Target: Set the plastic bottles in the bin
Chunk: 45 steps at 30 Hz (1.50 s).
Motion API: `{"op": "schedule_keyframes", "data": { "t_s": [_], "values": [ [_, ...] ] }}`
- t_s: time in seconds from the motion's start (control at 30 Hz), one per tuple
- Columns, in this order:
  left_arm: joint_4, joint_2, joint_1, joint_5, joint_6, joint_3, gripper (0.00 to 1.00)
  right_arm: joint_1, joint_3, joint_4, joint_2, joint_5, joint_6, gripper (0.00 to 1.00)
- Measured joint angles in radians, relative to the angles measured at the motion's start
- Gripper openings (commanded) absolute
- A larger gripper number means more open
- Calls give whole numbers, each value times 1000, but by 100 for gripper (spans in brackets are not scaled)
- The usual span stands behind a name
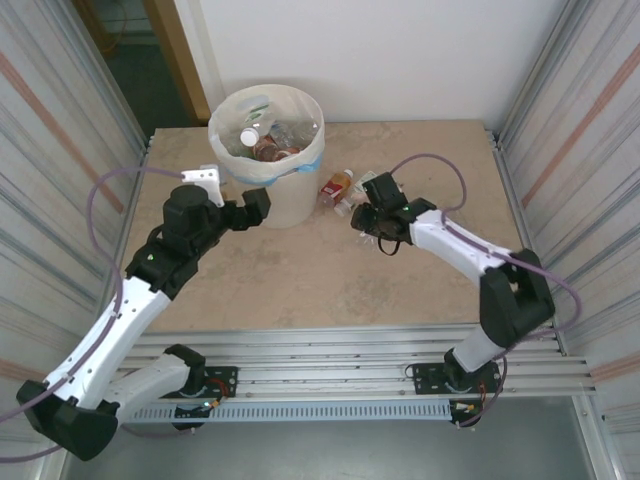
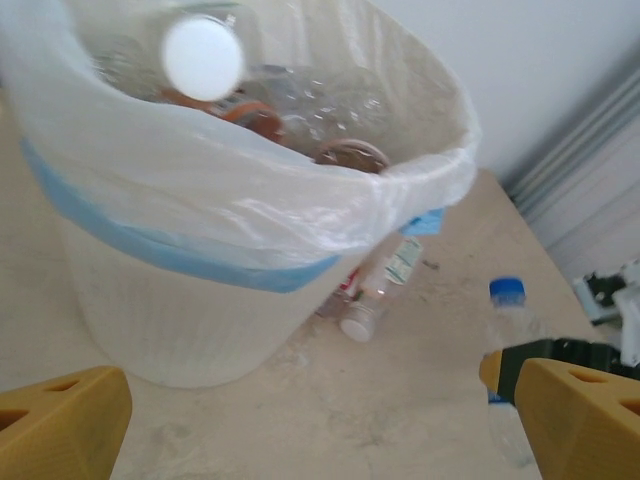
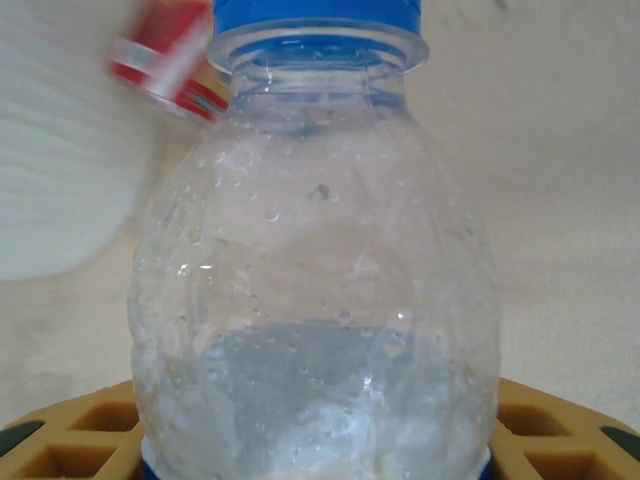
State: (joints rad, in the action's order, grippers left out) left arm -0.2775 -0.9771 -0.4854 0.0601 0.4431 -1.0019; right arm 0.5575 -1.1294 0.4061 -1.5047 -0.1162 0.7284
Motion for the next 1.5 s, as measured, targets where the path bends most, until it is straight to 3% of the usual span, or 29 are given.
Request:
{"op": "schedule_keyframes", "data": {
  "t_s": [0.33,0.53,0.77,1.13,1.3,1.37,1.5],
  "values": [
    [124,-156,-116,-180,10,-143,94,119,118,-225,349,23,-219,42],
    [170,-286,-180,-301,6,-306,89,162,121,-317,436,60,-320,43],
    [179,-420,-209,-407,3,-427,76,203,121,-364,445,88,-390,43],
    [205,-468,-207,-452,22,-449,23,225,118,-356,408,84,-436,45],
    [206,-468,-205,-451,26,-449,1,225,115,-355,404,76,-449,53],
    [207,-468,-204,-448,25,-449,0,227,112,-353,402,72,-452,60],
    [204,-468,-201,-431,24,-449,0,229,108,-354,400,58,-461,83]
  ]
}}
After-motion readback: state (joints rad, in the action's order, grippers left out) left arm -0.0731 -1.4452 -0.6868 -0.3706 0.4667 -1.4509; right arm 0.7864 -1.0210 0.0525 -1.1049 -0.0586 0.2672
